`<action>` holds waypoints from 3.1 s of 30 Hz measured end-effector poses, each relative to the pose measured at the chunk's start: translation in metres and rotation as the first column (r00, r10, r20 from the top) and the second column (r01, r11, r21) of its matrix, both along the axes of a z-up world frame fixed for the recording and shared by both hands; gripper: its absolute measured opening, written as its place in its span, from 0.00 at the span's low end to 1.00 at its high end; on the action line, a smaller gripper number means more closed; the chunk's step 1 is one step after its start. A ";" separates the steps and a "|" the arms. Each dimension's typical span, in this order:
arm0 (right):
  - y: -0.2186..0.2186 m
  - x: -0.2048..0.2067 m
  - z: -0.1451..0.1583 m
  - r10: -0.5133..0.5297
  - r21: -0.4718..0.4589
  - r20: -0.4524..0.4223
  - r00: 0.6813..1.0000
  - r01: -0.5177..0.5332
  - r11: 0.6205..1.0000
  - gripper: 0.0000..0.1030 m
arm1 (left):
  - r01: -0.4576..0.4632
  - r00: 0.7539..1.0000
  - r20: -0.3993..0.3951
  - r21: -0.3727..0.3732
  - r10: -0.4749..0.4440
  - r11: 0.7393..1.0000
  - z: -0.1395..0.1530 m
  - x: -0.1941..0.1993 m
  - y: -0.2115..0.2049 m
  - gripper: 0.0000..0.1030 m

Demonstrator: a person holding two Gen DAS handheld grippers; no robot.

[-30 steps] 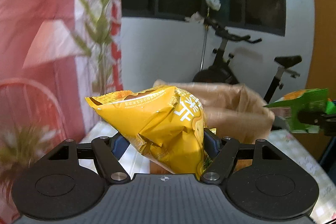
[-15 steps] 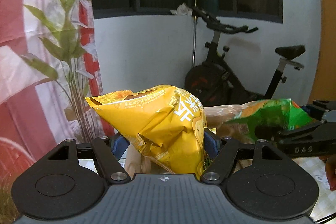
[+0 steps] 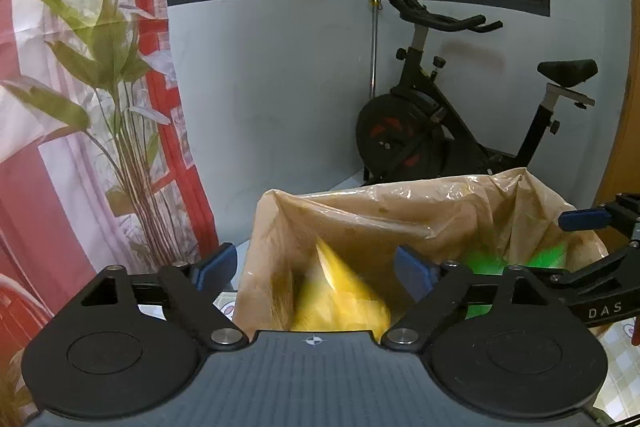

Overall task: Organize snacks
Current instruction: 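Drop both bags into the box, opening both tools over the bag, then grasp the white-green snack bag with the right tool while the left tool grasps the orange packet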

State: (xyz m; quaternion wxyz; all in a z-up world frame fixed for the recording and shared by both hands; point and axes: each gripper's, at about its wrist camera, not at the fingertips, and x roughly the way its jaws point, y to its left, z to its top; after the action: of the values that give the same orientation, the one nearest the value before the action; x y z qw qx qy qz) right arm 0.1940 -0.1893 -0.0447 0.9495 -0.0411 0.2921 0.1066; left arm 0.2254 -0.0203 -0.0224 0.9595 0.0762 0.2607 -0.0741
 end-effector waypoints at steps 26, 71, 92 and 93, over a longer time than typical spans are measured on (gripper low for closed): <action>-0.019 -0.118 0.027 0.040 0.143 0.083 0.996 -0.051 0.988 0.98 | -0.046 0.997 0.054 -0.044 0.048 0.998 0.037 -0.098 0.036 0.89; 0.041 -0.166 -0.140 0.272 -0.363 -0.071 0.960 -0.279 0.889 0.97 | -0.100 0.993 -0.070 -0.087 0.094 0.991 -0.082 -0.188 0.038 0.89; 0.014 -0.218 -0.104 0.113 -0.128 0.021 0.993 -0.109 0.986 0.64 | -0.098 0.992 -0.091 -0.129 0.087 0.987 -0.083 -0.192 0.036 0.89; 0.013 -0.220 -0.102 0.095 -0.112 0.023 0.995 -0.092 0.989 0.64 | -0.098 0.992 -0.091 -0.130 0.086 0.987 -0.083 -0.193 0.036 0.89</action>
State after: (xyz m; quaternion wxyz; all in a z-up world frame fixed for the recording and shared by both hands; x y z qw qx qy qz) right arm -0.0262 -0.1764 -0.1472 0.9438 -0.1091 0.2817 0.1342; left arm 0.0327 0.0156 -0.1059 0.9529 -0.0040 0.2990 -0.0503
